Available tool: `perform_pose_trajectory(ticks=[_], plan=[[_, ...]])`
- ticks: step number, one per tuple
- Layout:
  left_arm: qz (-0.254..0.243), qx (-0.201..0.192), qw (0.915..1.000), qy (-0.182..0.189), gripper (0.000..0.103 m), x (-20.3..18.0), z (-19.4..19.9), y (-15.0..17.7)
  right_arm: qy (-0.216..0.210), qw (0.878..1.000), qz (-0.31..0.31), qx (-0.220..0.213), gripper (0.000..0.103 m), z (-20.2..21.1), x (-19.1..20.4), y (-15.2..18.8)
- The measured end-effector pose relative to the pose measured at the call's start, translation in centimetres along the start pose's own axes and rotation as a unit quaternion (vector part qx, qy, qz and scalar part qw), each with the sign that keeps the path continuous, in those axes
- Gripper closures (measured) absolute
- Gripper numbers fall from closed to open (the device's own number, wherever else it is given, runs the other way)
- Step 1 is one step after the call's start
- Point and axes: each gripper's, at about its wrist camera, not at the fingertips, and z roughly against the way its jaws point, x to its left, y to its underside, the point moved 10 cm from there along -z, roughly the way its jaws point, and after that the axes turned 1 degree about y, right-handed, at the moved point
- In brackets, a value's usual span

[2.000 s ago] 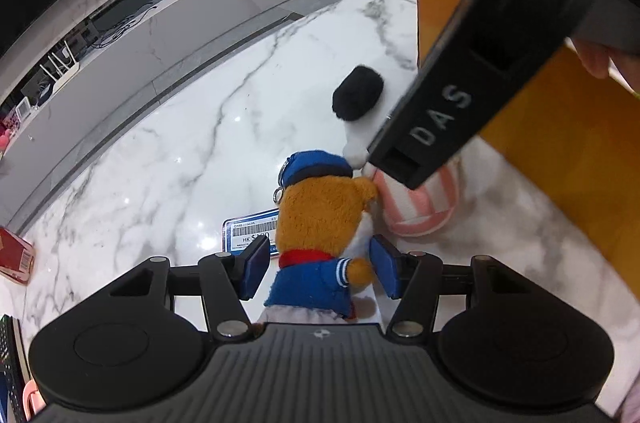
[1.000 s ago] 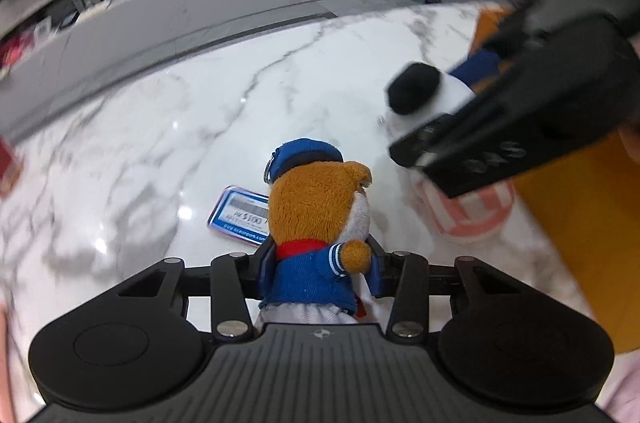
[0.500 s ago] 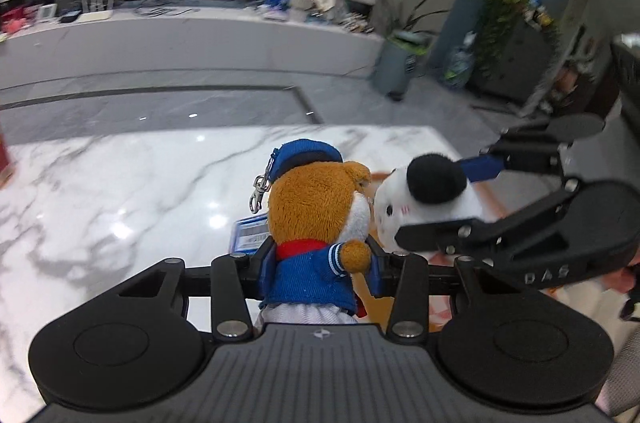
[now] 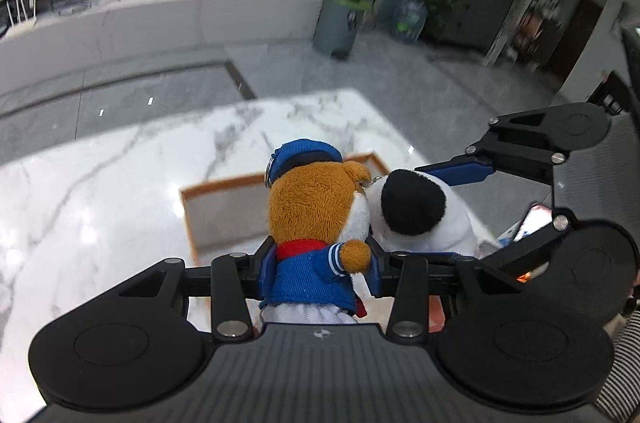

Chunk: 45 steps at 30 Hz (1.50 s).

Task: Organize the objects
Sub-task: 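Carry both plush toys over the orange box and lower them inside with both grippers, then open both grippers to release the plush toys into the box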

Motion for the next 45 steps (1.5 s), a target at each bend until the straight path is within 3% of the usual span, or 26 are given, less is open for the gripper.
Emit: perform_pose_trajectory(ticks=[8, 12, 17, 21, 26, 29, 32, 37, 45], plan=[[0.022, 0.043, 0.9980, -0.042, 0.054, 0.9, -6.2, 2.4, -0.014, 1.000, 0.027, 0.007, 0.040, -6.8, -1.2, 2.1], [-0.003, 0.047, 0.9963, -0.073, 0.053, 1.4, -7.0, 3.4, -0.014, 0.999, 0.045, 0.003, 0.040, -9.5, -1.5, 2.3], [-0.027, 0.047, 0.9951, -0.083, 0.051, 0.6, -7.6, 3.2, -0.001, 0.997, 0.078, 0.013, 0.039, -11.6, -1.2, 3.7], [-0.018, 0.075, 0.9938, -0.080, 0.051, 0.4, -8.4, 4.3, 0.002, 0.996, 0.094, 0.013, 0.037, -12.4, -0.8, 4.3], [-0.007, 0.075, 0.9947, -0.071, 0.049, 1.4, -9.3, 5.2, 0.010, 0.996, 0.093, 0.009, 0.035, -12.9, -1.1, 4.4], [-0.007, 0.066, 0.9957, -0.064, 0.046, 1.1, -9.1, 5.2, 0.017, 0.995, 0.103, 0.008, 0.034, -12.9, -1.1, 4.5], [-0.004, 0.051, 0.9971, -0.057, 0.034, 1.1, -8.7, 4.7, 0.023, 0.994, 0.108, 0.008, 0.034, -12.6, -1.2, 4.5], [-0.008, 0.032, 0.9980, -0.055, 0.028, 0.5, -6.8, 3.8, 0.018, 0.996, 0.084, 0.005, 0.033, -11.1, -1.6, 4.1], [-0.038, -0.091, 0.9924, -0.073, 0.028, -0.7, 3.3, 1.7, 0.011, 0.999, 0.001, -0.035, 0.029, -3.0, -1.7, 2.1]])
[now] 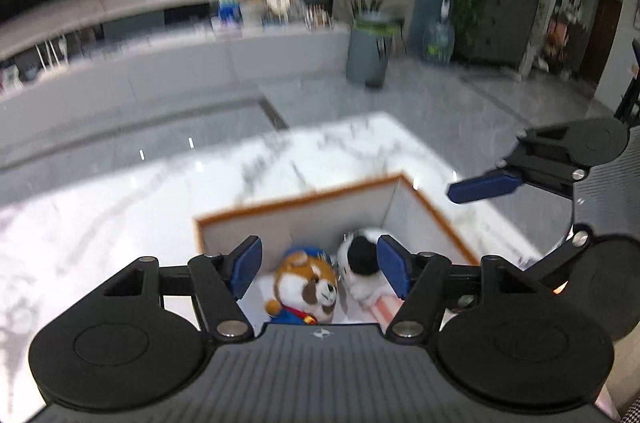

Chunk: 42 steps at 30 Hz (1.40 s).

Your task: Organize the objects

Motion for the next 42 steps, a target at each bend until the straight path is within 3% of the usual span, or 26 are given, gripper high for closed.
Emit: perform_pose_trajectory(ticks=[7, 8, 14, 24, 35, 42], plan=[[-0.032, -0.127, 0.9906, -0.039, 0.004, -1.2, 11.5, -1.2, 0.014, 0.988, -0.136, -0.077, 0.020, 10.1, 0.7, -1.8], [-0.025, -0.137, 0.9890, -0.050, 0.000, -1.2, 12.8, -1.0, 0.020, 0.985, -0.149, -0.085, 0.017, 11.4, 1.0, -1.7], [-0.006, -0.159, 0.9846, -0.073, 0.000, -1.2, 17.3, 2.0, 0.039, 0.966, -0.221, -0.132, 0.011, 16.4, 5.2, 0.5], [0.038, -0.125, 0.9848, -0.115, 0.000, 0.9, 16.9, 10.1, 0.067, 0.945, -0.279, -0.157, 0.010, 16.7, 12.1, 6.3], [0.081, -0.083, 0.9854, -0.125, 0.000, 2.6, 16.2, 15.0, 0.085, 0.934, -0.319, -0.132, 0.010, 14.1, 14.2, 10.7], [0.090, -0.059, 0.9866, -0.122, 0.000, 2.3, 15.2, 17.1, 0.085, 0.937, -0.319, -0.114, 0.010, 12.5, 14.5, 11.5]])
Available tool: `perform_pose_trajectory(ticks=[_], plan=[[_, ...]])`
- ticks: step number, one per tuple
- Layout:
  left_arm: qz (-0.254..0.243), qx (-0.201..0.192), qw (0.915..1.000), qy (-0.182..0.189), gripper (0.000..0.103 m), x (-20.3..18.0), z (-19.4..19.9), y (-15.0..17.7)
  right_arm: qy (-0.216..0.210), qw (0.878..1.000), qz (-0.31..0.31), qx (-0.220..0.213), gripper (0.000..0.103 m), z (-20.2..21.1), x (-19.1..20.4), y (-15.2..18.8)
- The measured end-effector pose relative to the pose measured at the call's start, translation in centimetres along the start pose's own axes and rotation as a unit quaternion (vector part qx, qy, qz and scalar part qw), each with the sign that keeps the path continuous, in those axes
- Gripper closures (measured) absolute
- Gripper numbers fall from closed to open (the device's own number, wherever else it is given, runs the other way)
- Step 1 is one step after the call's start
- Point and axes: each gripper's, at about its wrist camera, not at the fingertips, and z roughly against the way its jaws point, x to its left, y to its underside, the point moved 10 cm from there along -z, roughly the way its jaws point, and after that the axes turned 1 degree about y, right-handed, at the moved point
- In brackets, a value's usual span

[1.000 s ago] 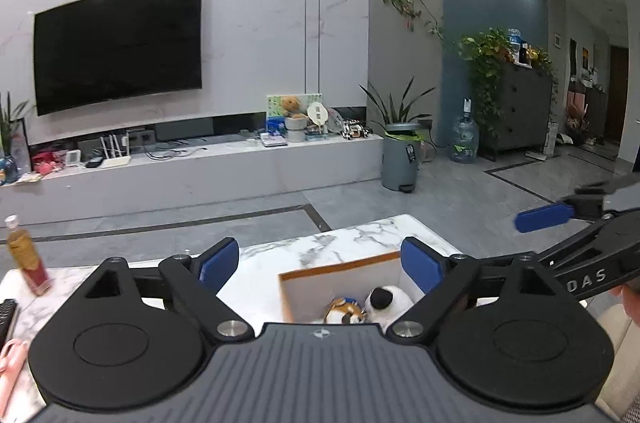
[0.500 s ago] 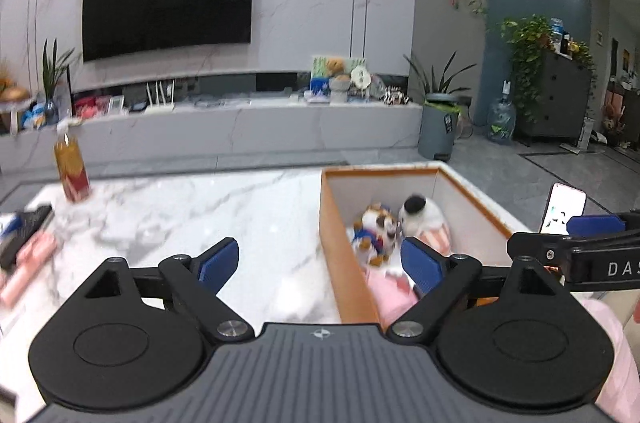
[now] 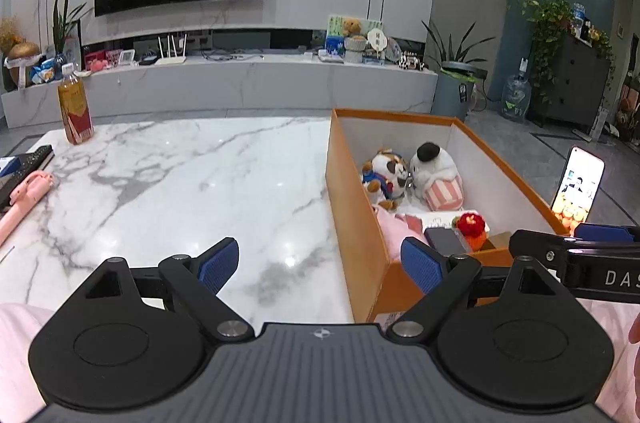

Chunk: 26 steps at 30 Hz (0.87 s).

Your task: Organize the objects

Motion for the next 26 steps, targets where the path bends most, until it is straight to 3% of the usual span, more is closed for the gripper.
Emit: perform_pose_trajectory(ticks=[26], plan=[[-0.012, 0.029, 0.9995, -0.007, 0.000, -0.4, -1.0, 1.5, -0.009, 1.000, 0.003, 0.023, 0.010, -1.3, 0.2, 1.1]])
